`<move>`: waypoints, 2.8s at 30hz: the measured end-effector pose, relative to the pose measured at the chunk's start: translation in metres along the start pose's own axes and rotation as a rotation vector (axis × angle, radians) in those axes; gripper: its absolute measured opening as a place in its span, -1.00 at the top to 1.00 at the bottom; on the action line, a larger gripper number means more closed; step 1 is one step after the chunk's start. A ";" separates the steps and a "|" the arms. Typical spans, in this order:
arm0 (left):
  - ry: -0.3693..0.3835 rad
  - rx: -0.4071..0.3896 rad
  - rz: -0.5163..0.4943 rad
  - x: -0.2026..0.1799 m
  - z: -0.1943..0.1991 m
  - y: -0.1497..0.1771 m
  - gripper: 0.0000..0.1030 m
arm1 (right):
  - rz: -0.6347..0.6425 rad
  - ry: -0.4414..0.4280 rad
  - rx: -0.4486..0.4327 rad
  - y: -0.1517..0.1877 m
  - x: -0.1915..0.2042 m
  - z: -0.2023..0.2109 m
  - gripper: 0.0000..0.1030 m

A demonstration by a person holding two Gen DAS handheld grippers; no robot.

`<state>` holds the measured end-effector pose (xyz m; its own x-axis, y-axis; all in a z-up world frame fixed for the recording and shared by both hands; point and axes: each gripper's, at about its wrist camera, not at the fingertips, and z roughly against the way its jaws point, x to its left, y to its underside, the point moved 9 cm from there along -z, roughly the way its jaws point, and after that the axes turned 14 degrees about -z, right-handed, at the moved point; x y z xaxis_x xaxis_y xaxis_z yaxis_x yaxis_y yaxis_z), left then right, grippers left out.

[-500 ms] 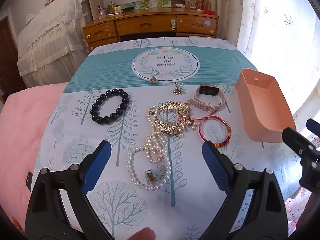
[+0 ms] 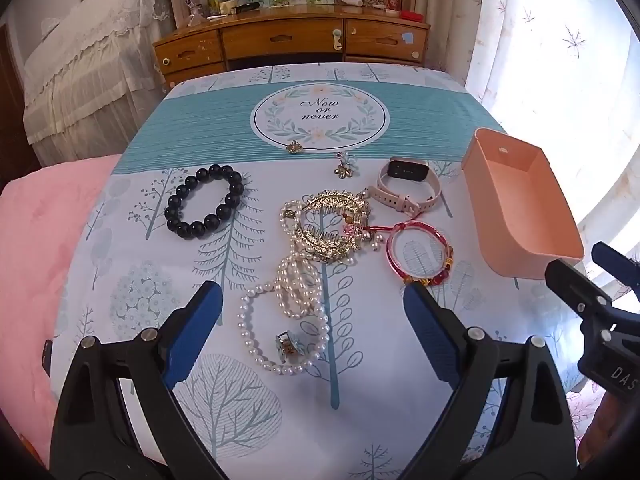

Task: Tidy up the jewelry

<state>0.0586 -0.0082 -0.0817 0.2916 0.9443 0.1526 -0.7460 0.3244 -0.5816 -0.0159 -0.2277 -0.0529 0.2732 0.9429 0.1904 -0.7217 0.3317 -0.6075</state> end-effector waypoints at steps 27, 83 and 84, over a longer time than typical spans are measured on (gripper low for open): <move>0.003 -0.037 -0.007 -0.002 0.010 -0.004 -0.26 | 0.007 -0.077 0.024 0.004 0.019 -0.001 -0.42; -0.019 0.037 0.003 0.102 -0.022 -0.050 -0.29 | 0.330 -0.128 0.214 -0.065 0.115 -0.101 -0.03; -0.023 0.047 0.019 0.109 -0.027 -0.049 -0.29 | 0.347 -0.125 0.236 -0.063 0.118 -0.109 0.01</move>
<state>0.1428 0.0777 -0.0583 0.2640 0.9510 0.1609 -0.7786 0.3086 -0.5464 0.1309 -0.1406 -0.0765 -0.0796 0.9911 0.1063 -0.8866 -0.0217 -0.4620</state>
